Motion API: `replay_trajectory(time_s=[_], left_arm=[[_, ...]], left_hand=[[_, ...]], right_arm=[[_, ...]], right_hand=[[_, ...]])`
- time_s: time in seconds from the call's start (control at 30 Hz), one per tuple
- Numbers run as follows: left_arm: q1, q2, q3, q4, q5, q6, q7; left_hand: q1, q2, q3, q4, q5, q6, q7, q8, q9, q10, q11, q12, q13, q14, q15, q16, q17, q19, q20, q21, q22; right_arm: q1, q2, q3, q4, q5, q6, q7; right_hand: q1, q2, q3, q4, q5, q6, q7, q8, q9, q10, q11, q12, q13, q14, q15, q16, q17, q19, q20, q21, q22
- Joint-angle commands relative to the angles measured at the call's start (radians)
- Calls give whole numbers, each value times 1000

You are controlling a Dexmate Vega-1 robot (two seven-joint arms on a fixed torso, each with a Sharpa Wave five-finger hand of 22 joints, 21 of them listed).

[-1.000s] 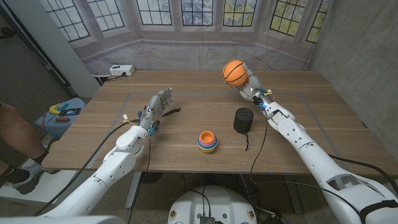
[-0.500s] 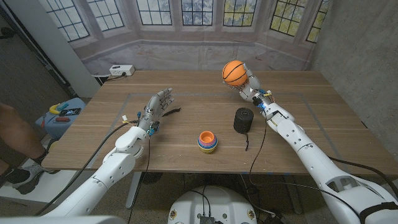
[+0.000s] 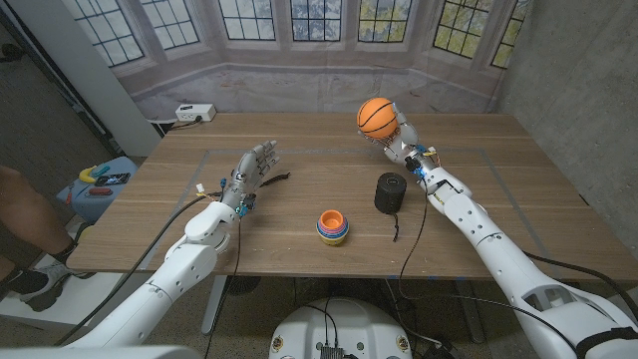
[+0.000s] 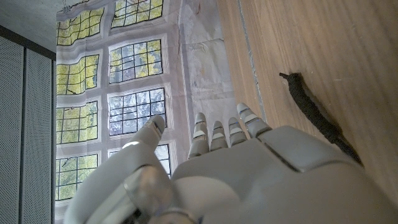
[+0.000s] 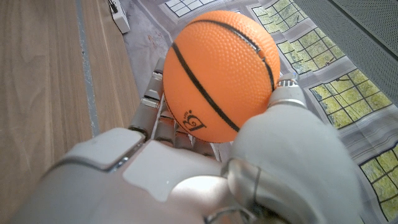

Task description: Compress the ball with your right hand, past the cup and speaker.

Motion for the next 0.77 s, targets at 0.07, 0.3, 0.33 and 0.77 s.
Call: replay_trajectory(time_s=[0.07,0.3,0.33,0.77], left_arm=[[-7,-6,7,1,3,2,-3],[-7,-9,9,-1,4,3,3],[-5,-9,9,-2,3,4,2],[-8,-24,14,25,-10,4,-3]], left_hand=[[10,4,-4,-3,7,3,-3,-4,3,1,8,5,6,4,9,3,3,1,5,-3,5],[11,3,-4,-3,7,5,-4,-3,3,1,8,5,6,4,9,3,3,1,5,-3,5],[11,3,-5,-3,7,5,-4,-3,3,1,7,5,6,4,9,3,3,1,5,-3,5],[11,3,-5,-2,6,7,-3,-3,3,2,7,6,6,5,9,3,4,1,5,-3,5]], right_arm=[[-7,-1,5,-6,8,-2,4],[-7,-4,9,-5,17,-12,8],[-7,-5,10,-6,18,-14,7],[-11,-13,10,-26,21,-35,-19]], right_hand=[[-11,-1,-4,5,3,0,17,0,2,-6,4,-7,2,-8,-2,-1,-1,-5,6,-4,2],[-26,-3,-10,9,2,-2,17,1,1,-7,4,-11,2,-16,-2,-1,-4,-13,11,-10,2],[-29,-4,-11,10,2,-4,16,1,1,-7,4,-12,2,-18,-2,-1,-5,-14,12,-11,2],[-45,-4,-16,15,3,-3,18,3,1,-8,4,-16,1,-25,-3,1,-9,-16,15,-16,3]])
